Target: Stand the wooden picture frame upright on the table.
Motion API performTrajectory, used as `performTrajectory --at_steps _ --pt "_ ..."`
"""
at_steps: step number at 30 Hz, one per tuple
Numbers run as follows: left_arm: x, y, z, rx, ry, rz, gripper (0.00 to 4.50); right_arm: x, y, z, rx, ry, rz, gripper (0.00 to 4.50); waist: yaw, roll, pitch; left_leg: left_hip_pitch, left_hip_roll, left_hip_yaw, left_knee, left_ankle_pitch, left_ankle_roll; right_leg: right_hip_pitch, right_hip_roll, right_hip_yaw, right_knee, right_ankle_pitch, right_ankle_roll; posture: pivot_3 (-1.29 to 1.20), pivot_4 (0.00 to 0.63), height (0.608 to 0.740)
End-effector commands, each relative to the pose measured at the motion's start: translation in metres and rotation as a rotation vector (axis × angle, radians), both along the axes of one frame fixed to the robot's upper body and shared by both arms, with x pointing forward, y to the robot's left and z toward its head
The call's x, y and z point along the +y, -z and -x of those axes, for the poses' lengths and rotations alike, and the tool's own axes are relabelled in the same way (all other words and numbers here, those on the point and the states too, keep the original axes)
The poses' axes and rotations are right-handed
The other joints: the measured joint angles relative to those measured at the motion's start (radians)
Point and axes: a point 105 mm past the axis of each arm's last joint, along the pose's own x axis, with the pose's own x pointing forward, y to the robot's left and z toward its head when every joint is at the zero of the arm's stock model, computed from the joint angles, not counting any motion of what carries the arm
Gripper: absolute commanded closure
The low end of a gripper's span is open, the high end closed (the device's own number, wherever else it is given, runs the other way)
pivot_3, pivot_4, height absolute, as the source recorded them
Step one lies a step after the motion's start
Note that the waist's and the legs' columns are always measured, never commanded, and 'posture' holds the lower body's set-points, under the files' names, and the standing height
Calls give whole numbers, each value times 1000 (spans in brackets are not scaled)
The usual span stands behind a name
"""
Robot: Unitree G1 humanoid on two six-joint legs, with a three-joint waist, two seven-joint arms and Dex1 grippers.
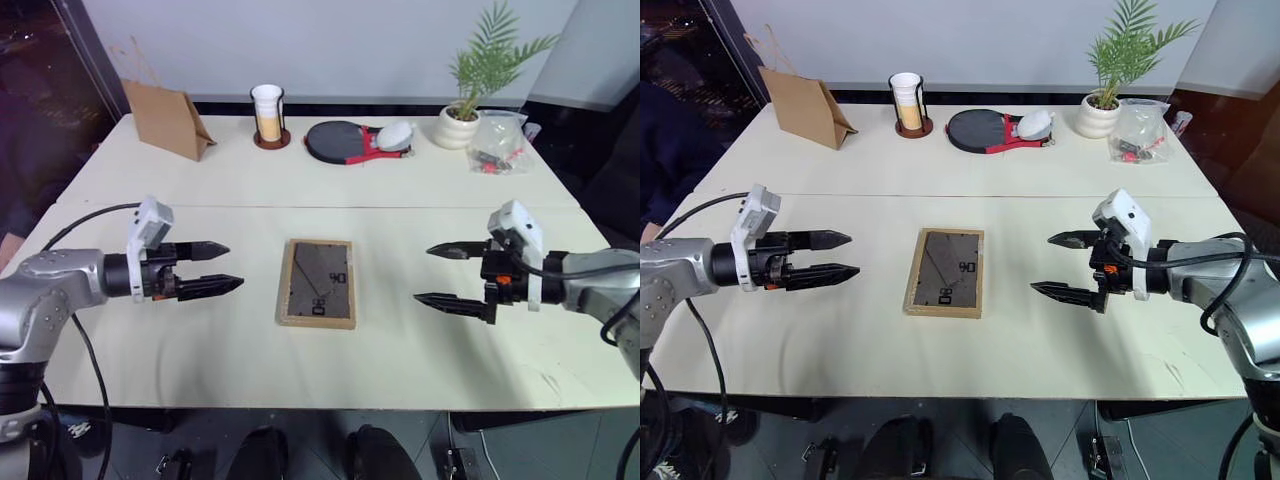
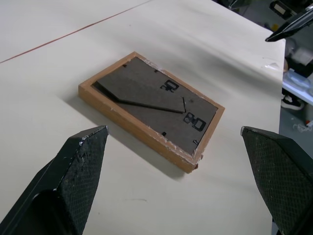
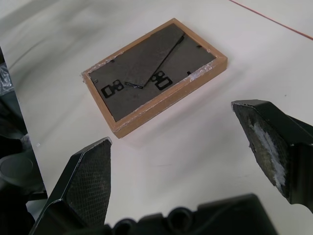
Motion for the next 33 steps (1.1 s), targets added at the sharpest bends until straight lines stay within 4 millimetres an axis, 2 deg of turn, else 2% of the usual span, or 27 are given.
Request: performTrajectory --at_steps 1,11,14,16,17,19,24,26,29,33 --pt "-3 -6 2 -31 9 -19 0 1 -8 -1 -41 -9 2 45 0 0 0 0 0 0 0 0 0 0 0 0 0 0 0 0 150 740" --pt "-11 4 -3 -62 -11 -41 0 5 -3 -6 -64 27 1 45 -1 0 0 0 0 0 0 0 0 0 0 0 0 0 0 0 150 740" --pt "-10 10 -10 -102 -38 -68 0 7 -1 -11 -83 50 3 45 0 0 0 0 0 0 0 0 0 0 0 0 0 0 0 0 150 740" --pt "-10 18 -17 -139 -64 -112 537 6 3 -19 -94 89 9 0 -1 0 0 0 0 0 0 0 0 0 0 0 0 0 0 0 150 740" --pt "-11 22 -20 -159 -70 -123 837 6 4 -23 -101 108 5 260 -1 0 0 0 0 0 0 0 0 0 0 0 0 0 0 0 150 740" --pt "-15 31 -26 -192 -91 -132 1786 7 13 -31 -108 152 7 834 0 0 0 0 0 1 0 0 0 0 0 0 0 0 0 0 150 740" --pt "-21 58 -39 -238 -155 -179 4377 22 36 -46 -108 230 0 3392 -1 0 0 -1 0 0 1 0 0 -1 0 0 0 0 0 0 150 740" --pt "-24 68 -41 -240 -169 -189 4500 28 45 -51 -105 264 0 4411 -1 0 0 0 0 0 1 0 0 -1 0 0 1 0 0 0 150 740" --pt "-32 92 -37 -223 -175 -222 4500 37 63 -57 -87 333 17 4463 -1 0 0 -1 0 0 1 0 0 -1 0 0 1 0 1 0 150 740" --pt "-42 104 -30 -196 -156 -209 4500 45 80 -53 -52 347 38 4463 3 0 0 -1 0 0 1 0 0 -1 0 0 1 1 1 0 150 740"
